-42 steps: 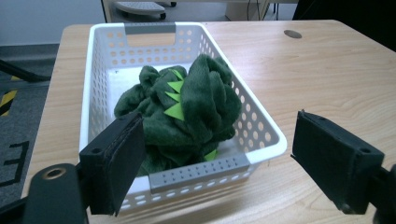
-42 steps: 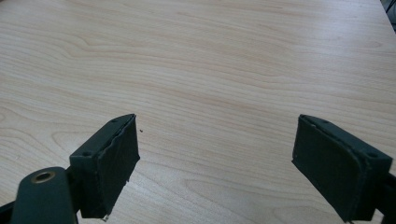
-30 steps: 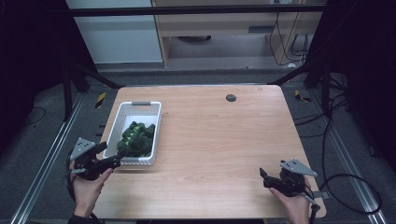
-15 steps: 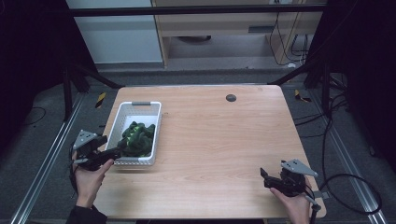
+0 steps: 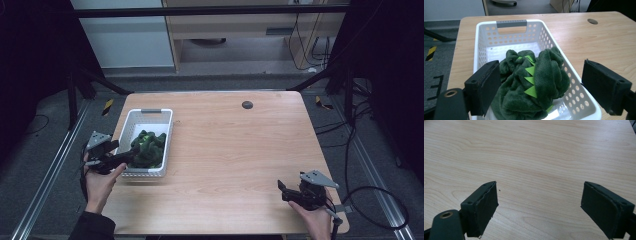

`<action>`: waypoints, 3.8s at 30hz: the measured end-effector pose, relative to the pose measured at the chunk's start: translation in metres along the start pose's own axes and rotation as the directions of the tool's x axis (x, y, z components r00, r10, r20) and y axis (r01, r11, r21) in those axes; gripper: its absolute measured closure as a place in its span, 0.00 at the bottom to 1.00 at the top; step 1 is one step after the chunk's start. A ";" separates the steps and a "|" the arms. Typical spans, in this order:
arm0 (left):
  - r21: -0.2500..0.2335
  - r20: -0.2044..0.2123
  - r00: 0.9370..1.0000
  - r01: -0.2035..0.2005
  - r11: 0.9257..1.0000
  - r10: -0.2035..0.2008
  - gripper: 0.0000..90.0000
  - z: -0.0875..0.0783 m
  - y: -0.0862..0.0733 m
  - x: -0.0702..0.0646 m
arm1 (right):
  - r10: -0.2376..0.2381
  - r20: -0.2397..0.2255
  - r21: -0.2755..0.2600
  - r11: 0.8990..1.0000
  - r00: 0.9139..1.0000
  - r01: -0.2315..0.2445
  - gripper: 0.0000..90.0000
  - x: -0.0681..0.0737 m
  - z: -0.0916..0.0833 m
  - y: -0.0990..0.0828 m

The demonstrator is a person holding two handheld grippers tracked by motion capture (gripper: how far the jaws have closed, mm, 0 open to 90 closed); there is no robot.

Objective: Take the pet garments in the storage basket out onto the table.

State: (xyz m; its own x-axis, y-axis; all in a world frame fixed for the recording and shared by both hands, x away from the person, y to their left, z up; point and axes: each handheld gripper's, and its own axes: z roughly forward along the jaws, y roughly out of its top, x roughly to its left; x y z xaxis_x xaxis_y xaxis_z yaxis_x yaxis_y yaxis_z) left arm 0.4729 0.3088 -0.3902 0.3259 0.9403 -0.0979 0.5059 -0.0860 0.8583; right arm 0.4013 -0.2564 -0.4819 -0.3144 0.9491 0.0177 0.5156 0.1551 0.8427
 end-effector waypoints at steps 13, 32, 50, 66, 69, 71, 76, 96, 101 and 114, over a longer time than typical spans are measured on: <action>0.054 -0.010 1.000 -0.026 0.998 0.027 0.16 0.016 0.011 -0.004 | -0.002 -0.004 0.009 1.000 1.000 0.002 0.15 0.000 0.002 0.000; 0.161 -0.015 0.999 -0.046 0.986 0.049 0.16 0.041 0.012 -0.008 | -0.006 -0.009 0.011 1.000 1.000 0.006 0.14 0.000 0.003 0.001; 0.261 -0.026 0.998 -0.051 0.964 0.059 0.15 0.067 0.009 -0.008 | -0.010 -0.014 0.026 1.000 1.000 0.011 0.13 0.000 0.005 0.000; 0.352 -0.010 0.999 -0.042 0.935 0.048 0.23 0.084 0.000 -0.006 | -0.010 -0.029 0.043 0.999 1.000 0.011 0.12 0.001 0.007 0.000; 0.373 0.006 0.999 -0.043 0.927 0.043 0.30 0.087 -0.001 -0.007 | -0.007 -0.032 0.043 0.999 0.999 0.009 0.12 0.001 0.007 0.000; 0.381 0.002 0.999 -0.034 0.924 0.036 0.36 0.088 -0.001 -0.006 | -0.008 -0.033 0.045 0.999 0.999 0.009 0.12 0.001 0.007 0.000; 0.411 0.012 1.000 -0.018 0.911 0.014 0.56 0.089 -0.002 -0.005 | -0.012 -0.039 0.046 0.999 0.999 0.014 0.12 0.001 0.007 0.000; 0.406 0.012 0.998 -0.058 0.912 0.058 0.91 0.074 0.008 -0.005 | -0.022 -0.046 0.047 0.999 0.999 0.024 0.12 0.001 0.009 0.000; 0.377 0.014 0.997 -0.074 0.923 0.074 0.92 0.063 0.017 -0.008 | -0.023 -0.047 0.047 0.999 0.999 0.026 0.12 0.001 0.008 0.000; 0.310 0.035 0.995 -0.104 0.945 0.098 0.92 0.030 0.042 -0.009 | -0.024 -0.050 0.044 0.999 0.998 0.026 0.12 0.002 0.008 0.000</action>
State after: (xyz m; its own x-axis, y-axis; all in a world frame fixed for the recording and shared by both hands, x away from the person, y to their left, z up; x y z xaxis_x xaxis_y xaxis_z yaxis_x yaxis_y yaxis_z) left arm 0.5150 0.2873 -0.3681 0.4020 0.9151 -0.0311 0.6919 -0.2813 0.6650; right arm 0.4071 -0.2524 -0.4864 -0.3664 0.9301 0.0249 0.5422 0.1917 0.8181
